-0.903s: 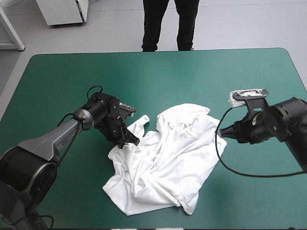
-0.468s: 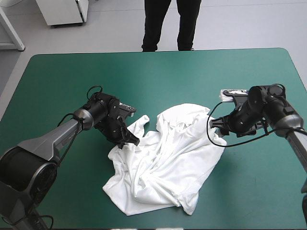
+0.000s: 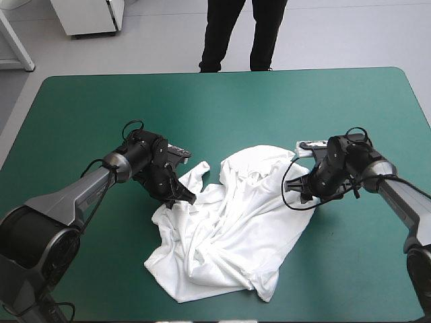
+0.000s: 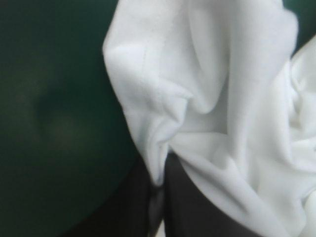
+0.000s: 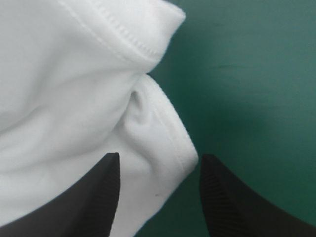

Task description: Fold the cloth

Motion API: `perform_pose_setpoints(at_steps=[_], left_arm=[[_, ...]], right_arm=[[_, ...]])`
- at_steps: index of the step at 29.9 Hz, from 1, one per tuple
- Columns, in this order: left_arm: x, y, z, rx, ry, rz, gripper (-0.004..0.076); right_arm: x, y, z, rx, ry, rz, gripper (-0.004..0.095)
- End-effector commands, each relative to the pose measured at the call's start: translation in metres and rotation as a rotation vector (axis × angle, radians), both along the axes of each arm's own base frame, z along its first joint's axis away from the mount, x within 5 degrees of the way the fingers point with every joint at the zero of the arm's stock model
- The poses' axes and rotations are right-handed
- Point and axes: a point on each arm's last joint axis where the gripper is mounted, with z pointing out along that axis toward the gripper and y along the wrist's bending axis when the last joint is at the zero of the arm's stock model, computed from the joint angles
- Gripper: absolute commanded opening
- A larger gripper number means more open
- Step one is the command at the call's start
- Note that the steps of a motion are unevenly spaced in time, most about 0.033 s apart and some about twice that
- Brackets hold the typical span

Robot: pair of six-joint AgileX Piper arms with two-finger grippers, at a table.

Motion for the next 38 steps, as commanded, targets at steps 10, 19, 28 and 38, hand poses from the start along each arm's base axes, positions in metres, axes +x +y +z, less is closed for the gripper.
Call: perform_pose_setpoints(at_steps=[10, 19, 28, 38], left_arm=[[0.007, -0.001, 0.006, -0.011, -0.092, -0.009, -0.0022], [0.008, 0.001, 0.010, 0.010, -0.102, -0.021, -0.0022], [0.009, 0.006, 0.099, -0.015, -0.288, -0.030, -0.0022], [-0.027, 0.024, 0.237, -0.164, -0.621, -0.005, -0.0022]], right_arm=[[0.010, 0.004, -0.026, -0.003, 0.021, -0.020, 0.0412], [0.000, 0.006, -0.023, -0.043, 0.085, 0.009, -0.0017], [-0.029, -0.004, 0.060, -0.007, -0.160, 0.017, -0.0017], [-0.075, -0.028, 0.197, -0.056, -0.560, 0.027, -0.0017]])
